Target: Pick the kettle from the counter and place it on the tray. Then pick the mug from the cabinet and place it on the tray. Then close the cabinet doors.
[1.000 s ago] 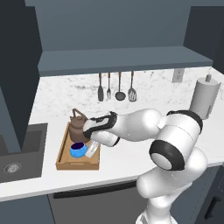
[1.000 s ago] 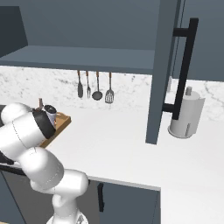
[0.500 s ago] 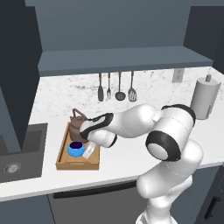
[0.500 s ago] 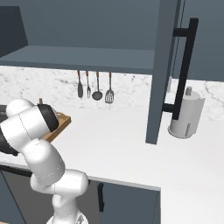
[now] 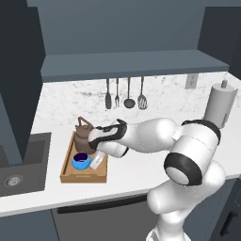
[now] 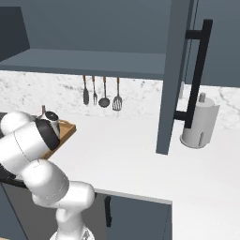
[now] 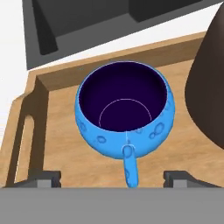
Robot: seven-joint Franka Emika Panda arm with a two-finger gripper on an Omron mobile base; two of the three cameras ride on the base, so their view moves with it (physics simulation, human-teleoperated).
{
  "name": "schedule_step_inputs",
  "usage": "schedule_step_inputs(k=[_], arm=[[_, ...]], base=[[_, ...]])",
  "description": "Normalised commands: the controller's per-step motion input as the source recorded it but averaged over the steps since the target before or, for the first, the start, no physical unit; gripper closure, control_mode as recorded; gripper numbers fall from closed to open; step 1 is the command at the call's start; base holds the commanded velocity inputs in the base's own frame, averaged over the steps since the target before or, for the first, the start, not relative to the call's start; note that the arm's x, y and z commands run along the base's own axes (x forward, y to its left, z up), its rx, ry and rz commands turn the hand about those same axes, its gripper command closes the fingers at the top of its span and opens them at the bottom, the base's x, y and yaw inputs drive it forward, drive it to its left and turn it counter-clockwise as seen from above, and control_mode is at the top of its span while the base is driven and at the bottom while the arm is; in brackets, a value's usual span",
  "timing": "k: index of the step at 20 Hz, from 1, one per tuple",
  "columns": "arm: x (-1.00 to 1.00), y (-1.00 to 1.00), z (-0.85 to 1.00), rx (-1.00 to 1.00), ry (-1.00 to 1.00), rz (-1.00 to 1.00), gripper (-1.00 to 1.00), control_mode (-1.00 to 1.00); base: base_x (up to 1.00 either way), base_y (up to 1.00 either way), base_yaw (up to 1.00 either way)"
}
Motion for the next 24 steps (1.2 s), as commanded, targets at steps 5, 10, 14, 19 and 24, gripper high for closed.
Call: schedule_step_inputs(k=[5,10,14,19,24], arm=[[-0.35,-0.18,0.53,0.0,0.01,-0.05,-1.0,-1.0],[-0.72,-0.16,0.66,0.01,-0.04,0.0,-1.0,-1.0],[-0.79,-0.1,0.62,-0.01,-0.07,0.01,-1.0,-1.0],[-0.78,-0.16,0.67,0.0,-0.09,0.01,-1.0,-1.0],[-0.66,-0.15,0.63,0.0,-0.17,0.0,-1.0,-1.0]], base=[[0.0,0.0,0.0],[0.0,0.0,0.0],[0.0,0.0,0.0],[0.0,0.0,0.0],[0.0,0.0,0.0]])
